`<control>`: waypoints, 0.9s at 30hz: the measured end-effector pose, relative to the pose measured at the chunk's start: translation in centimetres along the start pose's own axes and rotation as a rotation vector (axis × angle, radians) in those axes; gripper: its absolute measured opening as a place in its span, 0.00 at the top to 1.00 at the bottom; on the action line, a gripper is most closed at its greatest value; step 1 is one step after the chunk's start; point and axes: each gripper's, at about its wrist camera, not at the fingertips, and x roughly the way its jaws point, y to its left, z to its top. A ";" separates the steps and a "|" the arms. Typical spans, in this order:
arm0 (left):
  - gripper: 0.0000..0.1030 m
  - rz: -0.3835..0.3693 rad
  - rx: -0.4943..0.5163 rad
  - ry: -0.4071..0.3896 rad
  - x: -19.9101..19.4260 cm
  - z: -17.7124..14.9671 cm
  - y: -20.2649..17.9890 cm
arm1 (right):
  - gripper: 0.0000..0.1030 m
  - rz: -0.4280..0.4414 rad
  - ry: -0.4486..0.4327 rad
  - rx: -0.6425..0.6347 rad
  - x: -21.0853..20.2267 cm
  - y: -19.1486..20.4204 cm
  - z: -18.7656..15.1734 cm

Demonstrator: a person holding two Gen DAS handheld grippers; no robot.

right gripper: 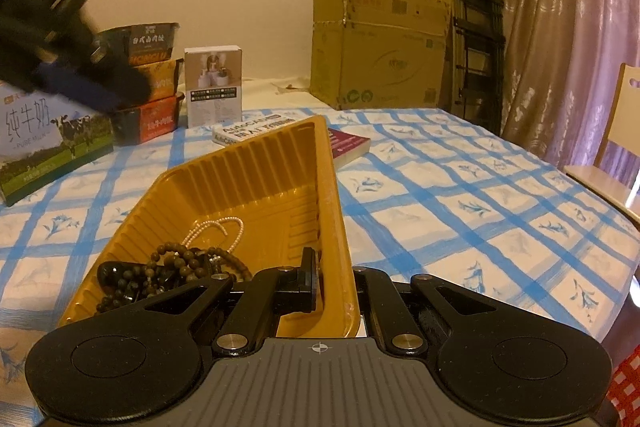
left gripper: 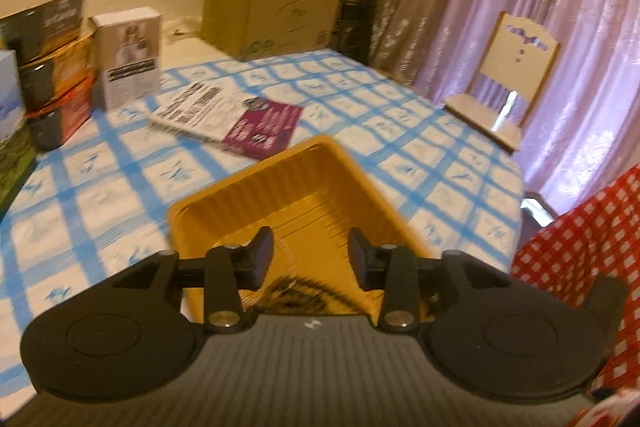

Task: Organize jewelry
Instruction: 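Lower the wooden strand into the orange tray and open the left tool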

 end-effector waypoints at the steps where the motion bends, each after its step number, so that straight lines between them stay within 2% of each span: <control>1: 0.63 0.014 -0.009 0.006 -0.2 -0.5 0.4 | 0.95 -0.001 0.001 0.000 0.0 0.0 0.0; 6: 0.55 0.100 -0.045 0.029 -1.5 -3.1 2.7 | 0.95 0.000 0.006 0.009 0.1 -0.1 0.0; 9: 0.55 0.158 -0.061 0.043 -2.4 -4.8 4.0 | 0.95 -0.001 0.006 0.012 0.1 -0.1 0.0; 19: 0.54 0.261 -0.197 0.063 -5.3 -8.8 8.1 | 0.95 0.015 0.008 0.047 1.3 0.1 0.4; 27: 0.52 0.320 -0.236 0.067 -5.9 -10.2 9.7 | 0.95 0.055 0.041 0.144 4.0 0.7 1.3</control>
